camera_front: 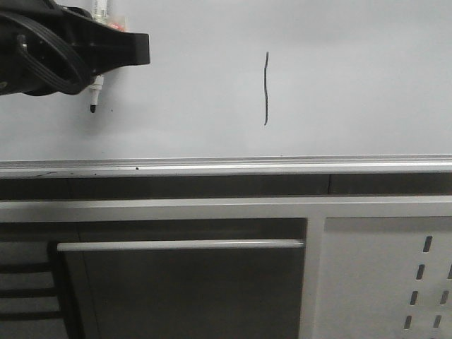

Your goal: Write number 1 on whiteboard

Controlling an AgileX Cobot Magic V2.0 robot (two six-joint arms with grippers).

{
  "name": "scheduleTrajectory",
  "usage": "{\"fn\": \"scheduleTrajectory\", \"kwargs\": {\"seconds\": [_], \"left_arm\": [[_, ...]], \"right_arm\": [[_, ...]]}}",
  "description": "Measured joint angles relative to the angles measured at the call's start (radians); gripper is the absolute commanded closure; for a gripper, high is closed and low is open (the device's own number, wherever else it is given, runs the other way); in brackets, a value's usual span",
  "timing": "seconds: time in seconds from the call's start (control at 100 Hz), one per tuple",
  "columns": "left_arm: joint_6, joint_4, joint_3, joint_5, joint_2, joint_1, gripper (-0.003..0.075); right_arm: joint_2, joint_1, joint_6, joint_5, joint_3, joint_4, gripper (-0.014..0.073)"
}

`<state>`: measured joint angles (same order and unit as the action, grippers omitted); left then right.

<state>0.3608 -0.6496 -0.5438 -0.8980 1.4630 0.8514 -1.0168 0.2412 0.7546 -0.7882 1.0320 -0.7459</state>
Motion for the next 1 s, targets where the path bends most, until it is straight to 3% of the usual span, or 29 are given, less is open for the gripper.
{"fn": "scheduleTrajectory", "kwargs": {"seconds": [0.18,0.45,0.76,0.95,1.0], "left_arm": [[0.0,0.013,0.0,0.0,0.002,0.0,0.071],[0.0,0.018,-0.005,0.0,0.01,-0.004,0.0424],[0.0,-0.005,-0.007,-0.008,0.008,-0.004,0.0406],[0.0,-0.003,-0.007,0.004,0.008,-0.004,0.0227],[0.0,0.004,-0.007,0.017,0.008,-0.004,0.0213]], "right_arm": [[0.0,0.0,0.0,0.0,0.0,0.0,0.0333],[0.0,0.0,0.0,-0.004,0.0,0.0,0.0333],[0.0,0.0,0.0,-0.012,0.0,0.0,0.0333],[0.0,0.0,0.0,-0.015,0.0,0.0,0.0333],[0.0,0.0,0.0,-0.015,0.0,0.0,0.0333]]}}
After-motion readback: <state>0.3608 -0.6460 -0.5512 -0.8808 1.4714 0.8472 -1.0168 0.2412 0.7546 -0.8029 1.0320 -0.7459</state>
